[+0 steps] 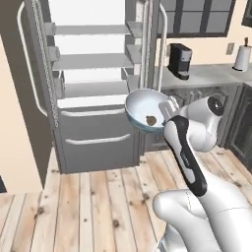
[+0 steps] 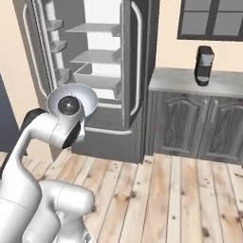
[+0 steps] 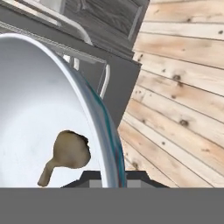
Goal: Move the glass cup from next to the sink to the open cabinet. Then, move the bowl with the garlic to the fridge to clear the area for faucet cleaning.
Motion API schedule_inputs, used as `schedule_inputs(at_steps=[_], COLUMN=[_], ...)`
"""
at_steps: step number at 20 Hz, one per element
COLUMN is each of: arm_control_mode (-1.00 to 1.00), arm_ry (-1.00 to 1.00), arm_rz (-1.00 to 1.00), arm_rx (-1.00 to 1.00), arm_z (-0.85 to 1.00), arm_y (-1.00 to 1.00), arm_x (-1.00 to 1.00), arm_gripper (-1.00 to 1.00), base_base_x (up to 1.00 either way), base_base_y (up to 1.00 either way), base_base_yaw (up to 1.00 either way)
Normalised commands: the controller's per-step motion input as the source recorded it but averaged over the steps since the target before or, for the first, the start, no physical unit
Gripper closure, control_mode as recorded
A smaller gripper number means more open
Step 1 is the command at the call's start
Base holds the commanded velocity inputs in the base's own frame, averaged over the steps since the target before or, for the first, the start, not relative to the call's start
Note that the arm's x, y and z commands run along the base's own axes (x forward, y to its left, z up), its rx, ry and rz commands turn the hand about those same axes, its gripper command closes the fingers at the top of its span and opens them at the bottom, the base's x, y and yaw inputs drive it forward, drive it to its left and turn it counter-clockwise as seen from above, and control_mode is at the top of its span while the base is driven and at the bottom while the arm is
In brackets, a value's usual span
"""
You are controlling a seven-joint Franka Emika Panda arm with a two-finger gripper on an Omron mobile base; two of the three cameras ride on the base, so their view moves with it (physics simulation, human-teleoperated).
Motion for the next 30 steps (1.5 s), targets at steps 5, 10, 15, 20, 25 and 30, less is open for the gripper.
schedule_inputs(at_steps=[5, 10, 15, 20, 25, 30], arm_control_mode=[1.0, 1.0, 1.0, 1.0, 1.0, 1.0], arm_ry=[0.0, 0.0, 0.0, 0.0, 0.0, 0.0], arm_rz=[0.0, 0.0, 0.0, 0.0, 0.0, 0.0], arm_rx=[0.0, 0.0, 0.0, 0.0, 0.0, 0.0], arm_z=[0.0, 0.0, 0.0, 0.0, 0.0, 0.0], arm_y=[0.0, 0.0, 0.0, 0.0, 0.0, 0.0], arm_x=[0.0, 0.0, 0.0, 0.0, 0.0, 0.0], arm_gripper=[1.0, 1.0, 1.0, 1.0, 1.0, 1.0], base_base_x=[0.94, 1.0, 1.0, 1.0, 0.99, 0.49], base_base_y=[0.64, 0.61, 0.24, -0.06, 0.16, 0.02], base_base_yaw=[-0.05, -0.11, -0.11, -0.07, -0.05, -0.08])
